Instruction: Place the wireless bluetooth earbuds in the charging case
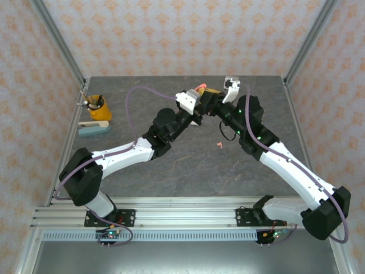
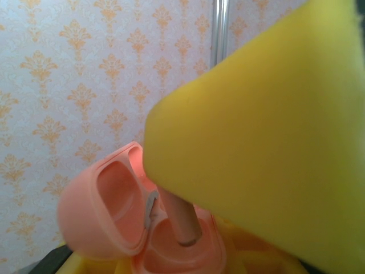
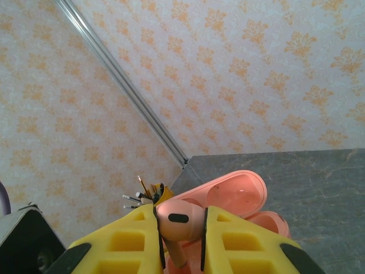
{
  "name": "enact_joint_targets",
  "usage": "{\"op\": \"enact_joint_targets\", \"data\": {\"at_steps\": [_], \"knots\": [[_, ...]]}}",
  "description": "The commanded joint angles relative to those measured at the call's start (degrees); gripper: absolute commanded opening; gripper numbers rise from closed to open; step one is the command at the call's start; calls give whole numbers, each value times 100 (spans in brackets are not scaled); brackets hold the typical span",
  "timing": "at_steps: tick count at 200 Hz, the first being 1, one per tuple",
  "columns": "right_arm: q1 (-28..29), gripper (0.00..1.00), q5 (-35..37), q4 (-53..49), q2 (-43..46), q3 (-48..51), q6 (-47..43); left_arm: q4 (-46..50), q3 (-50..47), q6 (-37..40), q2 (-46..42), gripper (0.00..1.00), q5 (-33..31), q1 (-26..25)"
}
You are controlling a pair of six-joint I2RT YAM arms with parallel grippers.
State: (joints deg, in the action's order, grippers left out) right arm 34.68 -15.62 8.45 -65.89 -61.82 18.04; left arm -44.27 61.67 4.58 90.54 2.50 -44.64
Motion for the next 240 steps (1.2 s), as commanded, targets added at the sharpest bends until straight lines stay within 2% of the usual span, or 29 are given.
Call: {"op": "enact_joint_targets", "data": {"at_steps": [1, 85, 131, 176, 240], "knots": [[39, 19, -506, -434, 49, -169, -195, -239, 146, 104, -6, 0, -3, -62], [44, 19, -936, -1149, -65, -471, -584, -178, 237, 149, 25, 0, -4, -60], [39, 19, -723, -1224, -52, -449, -592, -161, 233, 157, -9, 0, 2, -62], [39, 18, 5, -1381, -99, -514, -463, -178, 194, 157, -70, 0, 64, -62], [39, 18, 352, -819, -126, -427, -31, -249, 112, 140, -110, 0, 191, -64]]}}
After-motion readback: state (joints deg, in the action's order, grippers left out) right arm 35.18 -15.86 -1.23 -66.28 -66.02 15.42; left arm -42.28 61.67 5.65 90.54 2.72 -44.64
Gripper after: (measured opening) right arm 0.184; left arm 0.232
